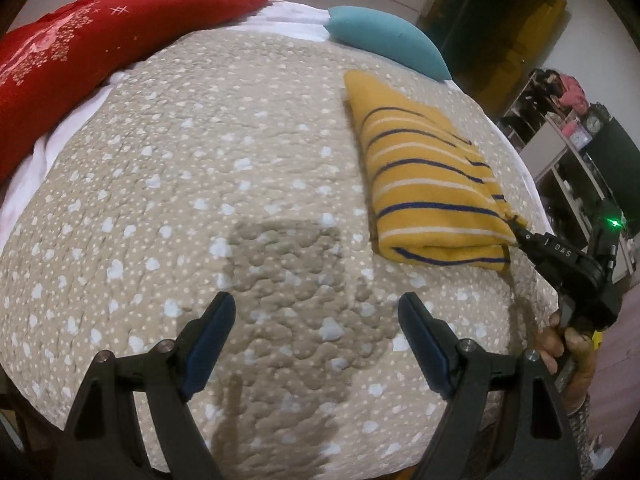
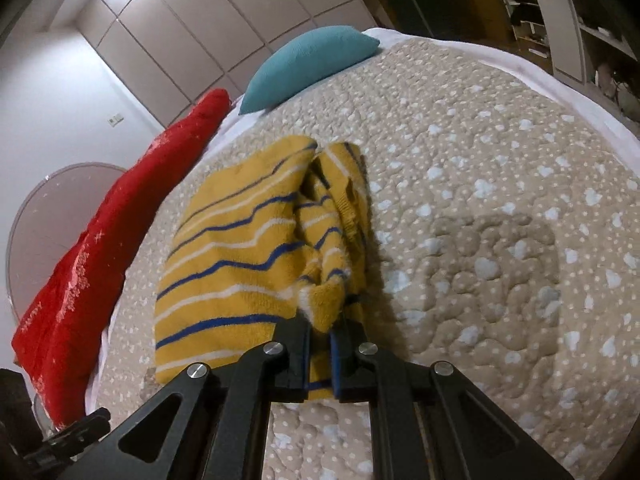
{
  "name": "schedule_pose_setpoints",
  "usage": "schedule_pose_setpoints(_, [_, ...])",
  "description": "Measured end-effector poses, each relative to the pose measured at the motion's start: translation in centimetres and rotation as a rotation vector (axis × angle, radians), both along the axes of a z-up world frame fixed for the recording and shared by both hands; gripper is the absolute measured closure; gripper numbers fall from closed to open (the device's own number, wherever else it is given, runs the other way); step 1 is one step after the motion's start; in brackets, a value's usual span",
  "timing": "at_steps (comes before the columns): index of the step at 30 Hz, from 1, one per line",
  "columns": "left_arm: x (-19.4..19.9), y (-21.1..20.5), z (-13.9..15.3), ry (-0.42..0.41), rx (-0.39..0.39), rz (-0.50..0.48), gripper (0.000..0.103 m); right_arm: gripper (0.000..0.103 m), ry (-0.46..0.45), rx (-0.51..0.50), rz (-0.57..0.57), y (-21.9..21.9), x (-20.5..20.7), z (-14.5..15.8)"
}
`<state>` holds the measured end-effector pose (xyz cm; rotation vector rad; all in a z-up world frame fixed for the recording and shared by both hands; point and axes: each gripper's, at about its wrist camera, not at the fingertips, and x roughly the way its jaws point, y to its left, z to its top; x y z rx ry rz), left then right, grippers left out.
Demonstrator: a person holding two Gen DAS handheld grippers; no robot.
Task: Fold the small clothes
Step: 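Grasp the folded bundle with the right gripper and fold it again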
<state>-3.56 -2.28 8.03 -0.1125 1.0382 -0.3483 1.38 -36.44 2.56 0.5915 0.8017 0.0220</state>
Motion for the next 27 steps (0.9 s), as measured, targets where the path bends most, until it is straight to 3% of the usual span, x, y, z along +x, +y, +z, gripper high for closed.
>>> schedule_pose_setpoints(3, [0.7,-0.7,0.2,-0.015,0.012,-0.024,0.021,0.090,0.012,0.030,0.040,-0.9,-0.7,-0.3])
schedule_pose_setpoints(5, [1.6,-1.1,0.5,-0.032,0.006,-0.042,0.021,0.088,-0.034,0.069,0.048,-2.0,-1.9,0.9])
schedule_pose_setpoints(6, [2.1,-1.3,0.5,-0.035,-0.003,-0.050,0.020,0.082,-0.055,0.079,0.040,-2.4,-2.1,1.4])
schedule_pose_setpoints(8, [4.0,-1.9,0.3,-0.031,-0.031,-0.073,0.018,0.058,-0.079,0.080,0.012,-3.6,-2.0,2.2])
schedule_pose_setpoints(9, [5.1,-2.4,-0.1,-0.023,-0.047,-0.085,0.018,0.040,-0.080,0.087,0.007,-4.2,-1.7,2.2])
schedule_pose_setpoints(10, [6.3,-2.8,-0.5,-0.013,-0.064,-0.099,0.017,0.029,-0.076,0.101,0.007,-4.7,-1.0,2.1])
schedule_pose_setpoints(11, [7.7,-3.4,-1.1,0.003,-0.097,-0.121,0.017,0.028,-0.061,0.121,0.019,-5.3,0.3,1.7])
schedule_pose_setpoints(16, [13.4,-6.8,-4.4,0.158,-0.312,-0.228,0.016,0.028,0.032,0.223,0.074,-6.4,7.0,-1.7])
schedule_pose_setpoints(19, [14.6,-9.1,-6.3,0.221,-0.353,-0.268,0.014,0.028,0.067,0.278,0.098,-5.4,10.5,-3.3])
schedule_pose_setpoints(20, [14.5,-9.7,-6.4,0.213,-0.327,-0.279,0.014,0.031,0.071,0.293,0.110,-4.7,11.5,-3.5])
schedule_pose_setpoints(22, [14.2,-10.3,-5.4,0.194,-0.276,-0.300,0.042,0.057,0.087,0.319,0.143,-3.7,12.9,-3.6])
schedule_pose_setpoints(24, [14.5,-9.9,-3.6,0.173,-0.274,-0.305,0.055,0.065,0.066,0.284,0.190,-2.5,13.8,-2.2])
schedule_pose_setpoints(27, [14.9,-9.1,0.5,0.094,-0.263,-0.296,0.055,0.069,-0.038,0.279,0.253,-1.8,13.7,1.1])
